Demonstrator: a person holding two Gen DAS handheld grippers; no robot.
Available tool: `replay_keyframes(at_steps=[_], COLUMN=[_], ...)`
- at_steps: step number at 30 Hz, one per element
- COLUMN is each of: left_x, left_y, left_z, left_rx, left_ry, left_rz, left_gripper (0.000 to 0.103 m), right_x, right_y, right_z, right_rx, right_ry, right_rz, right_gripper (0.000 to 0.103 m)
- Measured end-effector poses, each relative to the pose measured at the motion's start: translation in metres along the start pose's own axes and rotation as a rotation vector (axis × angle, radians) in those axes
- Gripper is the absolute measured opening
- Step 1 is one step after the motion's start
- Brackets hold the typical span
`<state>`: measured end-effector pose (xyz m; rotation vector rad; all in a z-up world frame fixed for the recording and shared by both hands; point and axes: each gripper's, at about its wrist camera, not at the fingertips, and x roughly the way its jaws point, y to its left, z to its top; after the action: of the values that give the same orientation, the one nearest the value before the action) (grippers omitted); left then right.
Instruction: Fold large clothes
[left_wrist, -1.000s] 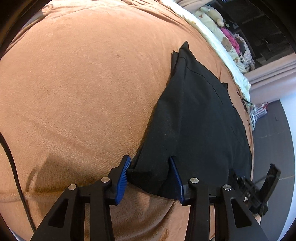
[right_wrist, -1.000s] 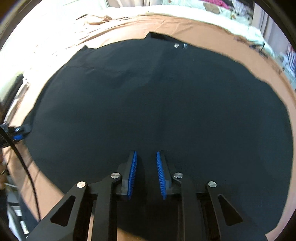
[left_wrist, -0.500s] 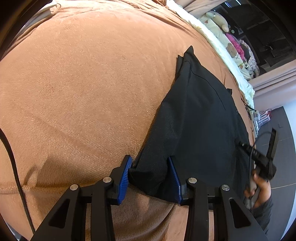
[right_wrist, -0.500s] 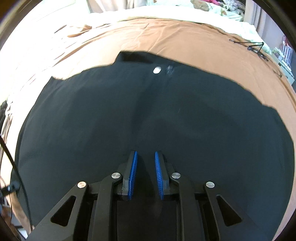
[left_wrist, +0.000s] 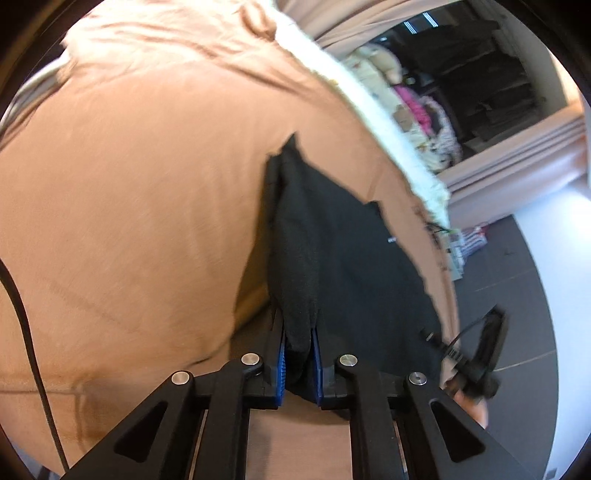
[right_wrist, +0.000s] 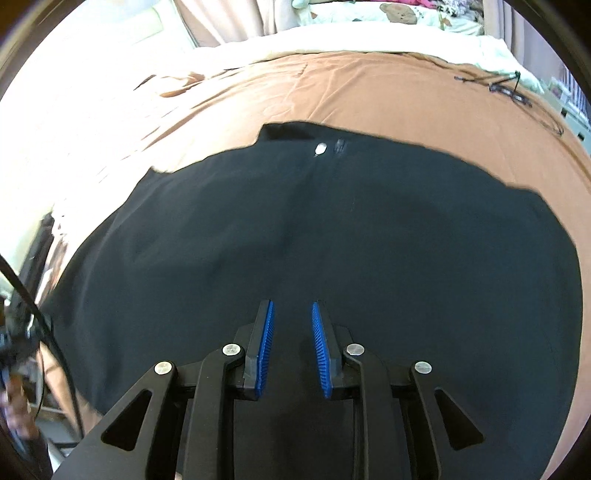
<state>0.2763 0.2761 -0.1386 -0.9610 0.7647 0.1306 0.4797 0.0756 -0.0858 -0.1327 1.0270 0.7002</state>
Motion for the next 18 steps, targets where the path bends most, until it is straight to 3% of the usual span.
replay_keyframes(at_steps=[8,14,18], left_x=[-0.01,-0.007,-0.001], left_y=[-0.063,-0.097,-0.123], left_z=[0.013,0.016,0.012], left_rx=[0.091,0.145,0.202], left_ry=[-0.025,-0.019,-0.005], left_rz=[-0.123,-0.174,-0.191], left_gripper=[0.01,0.009,0.009], right_x=[-0.028,-0.007,0.015], right_y=[-0.003,0.001,-0.006], right_z=[-0.063,-0.108,-0.12], right_rx=[0.055,0.058,0.097], right_ry=[-0.038,-0.02,-0.047], right_rz=[0.093,0.067,0.034], right_gripper=[0.022,0.022,0.022])
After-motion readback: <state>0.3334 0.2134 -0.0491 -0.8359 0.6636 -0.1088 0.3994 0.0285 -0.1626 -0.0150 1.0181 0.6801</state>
